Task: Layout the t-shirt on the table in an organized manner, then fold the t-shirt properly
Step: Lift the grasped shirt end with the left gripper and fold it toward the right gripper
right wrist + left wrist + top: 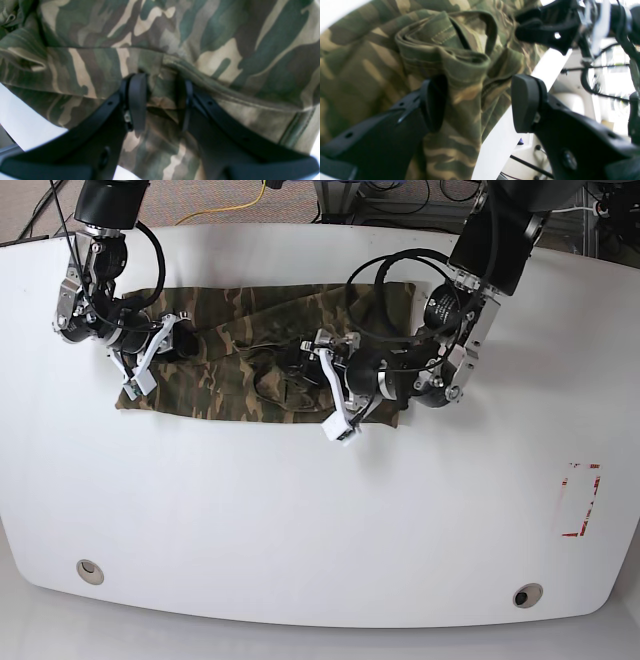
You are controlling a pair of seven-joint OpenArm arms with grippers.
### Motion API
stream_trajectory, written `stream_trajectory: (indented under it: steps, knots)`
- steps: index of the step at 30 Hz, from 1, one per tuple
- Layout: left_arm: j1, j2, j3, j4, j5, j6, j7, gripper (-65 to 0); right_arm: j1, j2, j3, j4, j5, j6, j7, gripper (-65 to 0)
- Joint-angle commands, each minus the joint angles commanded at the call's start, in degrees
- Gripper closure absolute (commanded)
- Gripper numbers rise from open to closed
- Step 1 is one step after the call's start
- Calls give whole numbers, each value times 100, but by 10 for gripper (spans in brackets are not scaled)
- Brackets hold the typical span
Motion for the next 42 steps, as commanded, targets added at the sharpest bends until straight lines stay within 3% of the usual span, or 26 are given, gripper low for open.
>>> stream_trajectory:
  steps: [6,10,13,27,35,42]
  knots:
    - [-26,9,185,0,264,0,-53,-347,0,0,9,0,0,0,0,-187]
    - [-26,123,193,-9,668,0,-185,-174,-9,0,9,0,0,0,0,-187]
    - [-26,176,185,0,932,0,-202,-93,-9,0,9,0,0,0,0,-187]
    - [-70,141,967,703,1134,-62,-193,-89,-18,0,9,0,0,0,-9,-187]
    - [-18,141,1125,941,1160,-905,-176,-89,-18,0,9,0,0,0,-9,-187]
    - [-62,132,1389,1037,1160,-1442,-167,-93,-26,0,9,0,0,0,-9,-187]
